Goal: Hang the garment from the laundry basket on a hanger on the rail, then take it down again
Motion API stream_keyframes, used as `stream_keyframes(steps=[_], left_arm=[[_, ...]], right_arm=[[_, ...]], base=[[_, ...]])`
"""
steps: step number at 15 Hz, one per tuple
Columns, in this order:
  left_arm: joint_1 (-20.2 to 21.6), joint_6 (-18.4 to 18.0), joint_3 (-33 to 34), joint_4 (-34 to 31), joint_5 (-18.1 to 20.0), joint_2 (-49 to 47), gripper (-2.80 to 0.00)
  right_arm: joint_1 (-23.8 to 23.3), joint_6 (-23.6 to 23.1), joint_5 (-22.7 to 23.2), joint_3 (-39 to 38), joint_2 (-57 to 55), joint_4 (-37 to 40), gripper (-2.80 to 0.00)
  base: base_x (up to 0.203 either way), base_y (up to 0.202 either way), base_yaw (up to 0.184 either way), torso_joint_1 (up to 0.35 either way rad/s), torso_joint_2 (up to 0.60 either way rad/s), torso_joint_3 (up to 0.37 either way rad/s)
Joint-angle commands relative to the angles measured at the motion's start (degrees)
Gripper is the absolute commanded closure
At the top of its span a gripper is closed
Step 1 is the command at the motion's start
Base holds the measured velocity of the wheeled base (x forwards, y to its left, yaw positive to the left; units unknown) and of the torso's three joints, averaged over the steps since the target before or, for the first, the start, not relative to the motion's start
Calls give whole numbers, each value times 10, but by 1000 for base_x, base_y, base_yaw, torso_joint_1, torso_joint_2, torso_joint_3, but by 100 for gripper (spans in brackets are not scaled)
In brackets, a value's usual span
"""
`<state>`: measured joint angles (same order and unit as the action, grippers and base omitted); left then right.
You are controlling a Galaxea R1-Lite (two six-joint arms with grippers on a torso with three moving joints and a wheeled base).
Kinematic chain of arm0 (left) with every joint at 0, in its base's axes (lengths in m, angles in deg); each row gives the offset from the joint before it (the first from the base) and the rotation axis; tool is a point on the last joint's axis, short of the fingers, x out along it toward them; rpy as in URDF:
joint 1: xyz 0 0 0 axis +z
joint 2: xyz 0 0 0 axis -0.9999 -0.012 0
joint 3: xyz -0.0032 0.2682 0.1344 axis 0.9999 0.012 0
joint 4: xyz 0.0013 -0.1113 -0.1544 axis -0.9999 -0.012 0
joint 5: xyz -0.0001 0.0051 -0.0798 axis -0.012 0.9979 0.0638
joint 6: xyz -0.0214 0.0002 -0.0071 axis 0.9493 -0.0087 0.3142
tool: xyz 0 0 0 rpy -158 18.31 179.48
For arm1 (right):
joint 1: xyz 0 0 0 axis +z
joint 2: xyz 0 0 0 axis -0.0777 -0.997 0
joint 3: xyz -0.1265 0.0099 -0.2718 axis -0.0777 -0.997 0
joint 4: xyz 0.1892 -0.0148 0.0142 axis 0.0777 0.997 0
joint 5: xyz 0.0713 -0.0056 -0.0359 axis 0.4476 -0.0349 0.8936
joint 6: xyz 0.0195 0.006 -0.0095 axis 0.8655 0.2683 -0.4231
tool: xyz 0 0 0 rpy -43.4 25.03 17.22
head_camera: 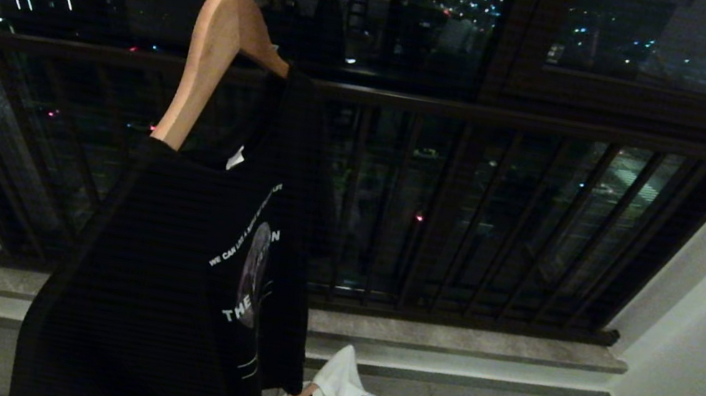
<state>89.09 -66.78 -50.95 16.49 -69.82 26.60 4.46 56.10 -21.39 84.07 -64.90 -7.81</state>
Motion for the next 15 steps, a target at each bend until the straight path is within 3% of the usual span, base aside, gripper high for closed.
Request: stream_keyframes(steps=[1, 15], left_arm=[[0, 0, 2, 0, 0, 1, 0], [0, 0, 1, 0, 0, 1, 0]], right_arm=[[0, 0, 0, 0, -1, 0, 0], [0, 0, 0, 0, -1, 0, 0]], base=[[0, 0, 0, -139, 302, 159], [0, 0, 0, -160, 336, 171]])
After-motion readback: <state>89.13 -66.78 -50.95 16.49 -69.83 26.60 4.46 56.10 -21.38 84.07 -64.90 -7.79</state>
